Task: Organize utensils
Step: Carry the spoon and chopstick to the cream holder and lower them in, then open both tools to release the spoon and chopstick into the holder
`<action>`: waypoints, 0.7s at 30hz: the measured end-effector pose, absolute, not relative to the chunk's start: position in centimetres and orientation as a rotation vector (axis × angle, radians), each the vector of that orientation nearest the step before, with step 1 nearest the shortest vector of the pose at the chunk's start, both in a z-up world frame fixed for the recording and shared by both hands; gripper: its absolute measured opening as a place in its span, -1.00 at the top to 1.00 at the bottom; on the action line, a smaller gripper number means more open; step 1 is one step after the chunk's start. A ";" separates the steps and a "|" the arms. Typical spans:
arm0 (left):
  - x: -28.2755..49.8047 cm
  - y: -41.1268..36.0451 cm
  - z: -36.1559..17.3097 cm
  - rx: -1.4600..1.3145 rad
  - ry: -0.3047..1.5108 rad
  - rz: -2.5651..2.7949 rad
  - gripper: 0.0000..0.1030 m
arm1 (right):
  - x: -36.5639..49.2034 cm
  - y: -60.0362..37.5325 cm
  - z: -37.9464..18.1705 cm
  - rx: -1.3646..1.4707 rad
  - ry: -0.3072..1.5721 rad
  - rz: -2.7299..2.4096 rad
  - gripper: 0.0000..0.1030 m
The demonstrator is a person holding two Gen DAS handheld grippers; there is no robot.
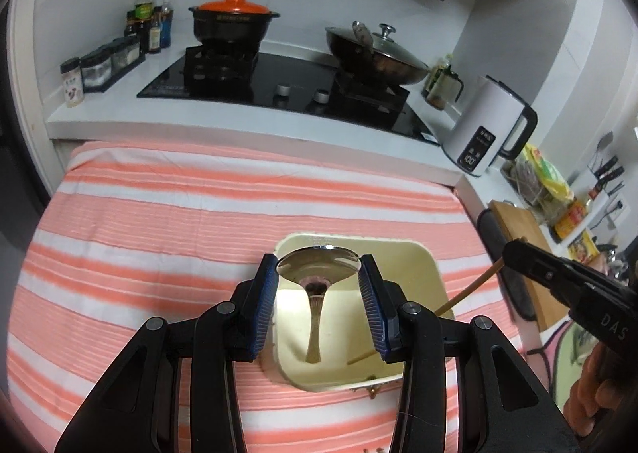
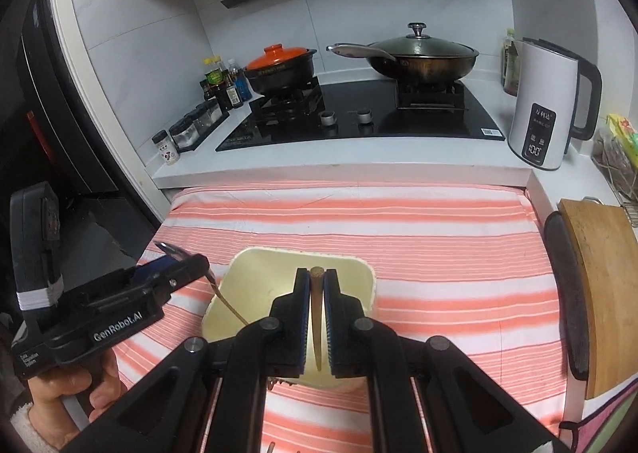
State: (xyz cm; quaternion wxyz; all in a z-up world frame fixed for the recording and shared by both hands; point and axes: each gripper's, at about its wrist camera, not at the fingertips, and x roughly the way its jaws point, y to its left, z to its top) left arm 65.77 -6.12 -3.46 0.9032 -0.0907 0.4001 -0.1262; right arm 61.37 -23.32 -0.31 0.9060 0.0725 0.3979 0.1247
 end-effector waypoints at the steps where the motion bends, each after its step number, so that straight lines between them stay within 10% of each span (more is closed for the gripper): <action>1: 65.9 -6.0 -3.6 -0.193 0.832 -0.259 0.18 | 61.4 -23.4 -0.4 0.149 0.817 0.261 0.84; 5: 65.6 -5.4 -3.1 -0.223 0.801 -0.258 0.12 | 62.2 -23.1 -0.9 0.137 0.804 0.270 0.75; 9: 64.7 -5.0 -2.0 -0.216 0.766 -0.266 0.03 | 61.9 -23.4 -0.7 0.147 0.767 0.266 0.09; 16: 60.4 -4.1 0.0 -0.158 0.668 -0.236 -0.82 | 59.1 -23.6 0.9 0.110 0.689 0.273 0.06; 21: 56.7 -3.9 -0.1 -0.104 0.620 -0.217 -0.89 | 55.1 -23.9 1.4 0.060 0.629 0.260 0.06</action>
